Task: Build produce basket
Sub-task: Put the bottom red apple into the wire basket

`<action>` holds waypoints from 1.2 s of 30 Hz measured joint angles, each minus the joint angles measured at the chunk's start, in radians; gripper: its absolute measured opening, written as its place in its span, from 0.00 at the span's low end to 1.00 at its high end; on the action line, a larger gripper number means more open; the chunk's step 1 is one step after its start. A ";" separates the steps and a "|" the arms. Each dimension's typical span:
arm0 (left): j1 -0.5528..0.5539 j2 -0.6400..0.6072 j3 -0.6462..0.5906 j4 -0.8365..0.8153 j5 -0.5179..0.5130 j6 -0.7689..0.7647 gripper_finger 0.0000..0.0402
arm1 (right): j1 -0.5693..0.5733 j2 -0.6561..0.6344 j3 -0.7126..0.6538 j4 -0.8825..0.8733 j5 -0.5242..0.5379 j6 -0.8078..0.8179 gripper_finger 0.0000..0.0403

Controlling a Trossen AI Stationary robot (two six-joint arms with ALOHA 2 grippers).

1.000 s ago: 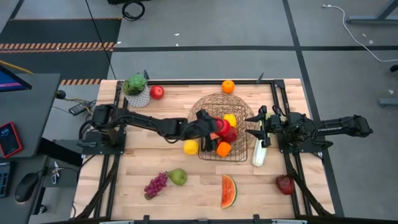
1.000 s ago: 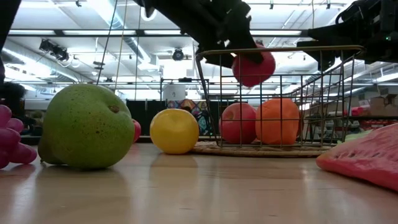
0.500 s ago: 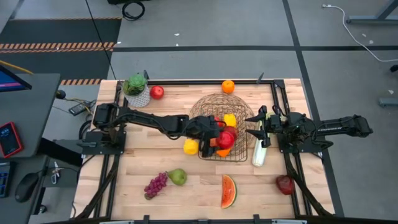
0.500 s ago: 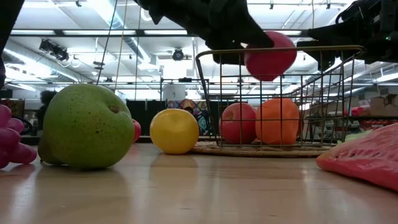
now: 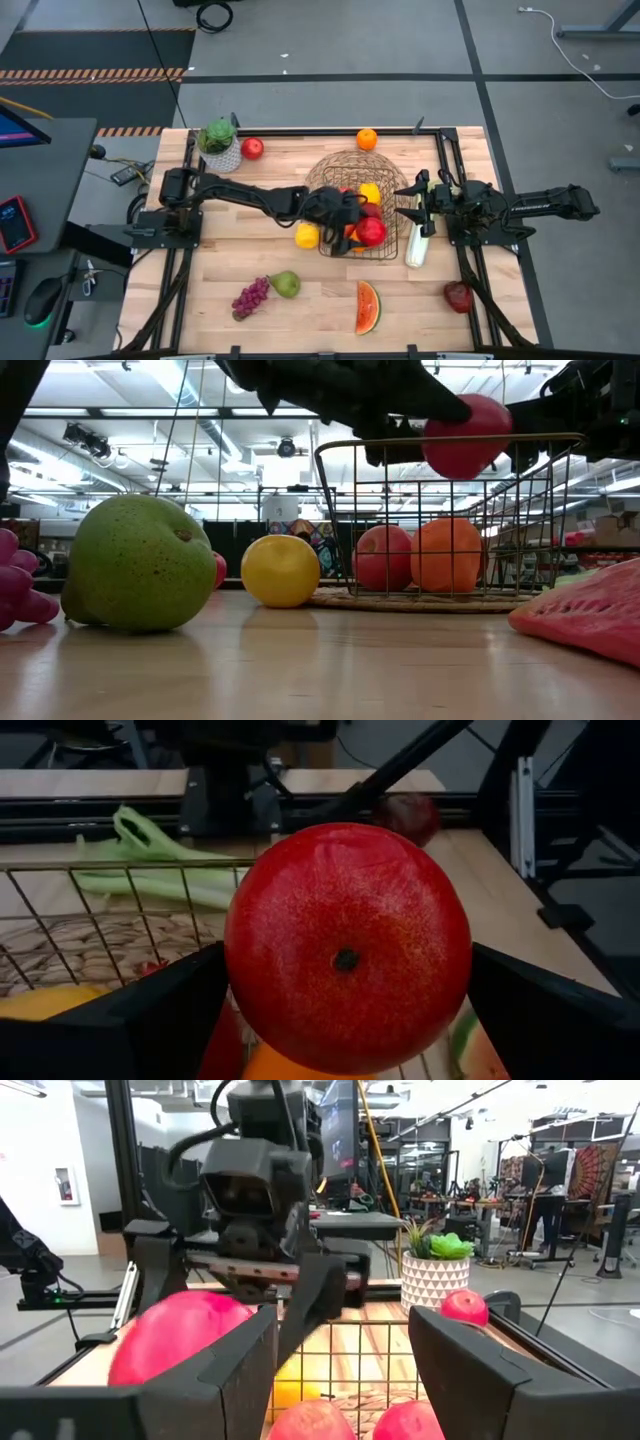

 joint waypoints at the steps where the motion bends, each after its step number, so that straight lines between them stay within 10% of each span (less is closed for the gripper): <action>1: 0.000 0.006 0.008 -0.008 0.004 -0.004 0.99 | 0.000 0.001 0.000 0.003 0.000 0.000 0.57; 36: 0.029 0.124 0.136 -0.116 0.100 -0.079 0.99 | 0.000 0.002 0.000 0.010 0.000 0.000 0.57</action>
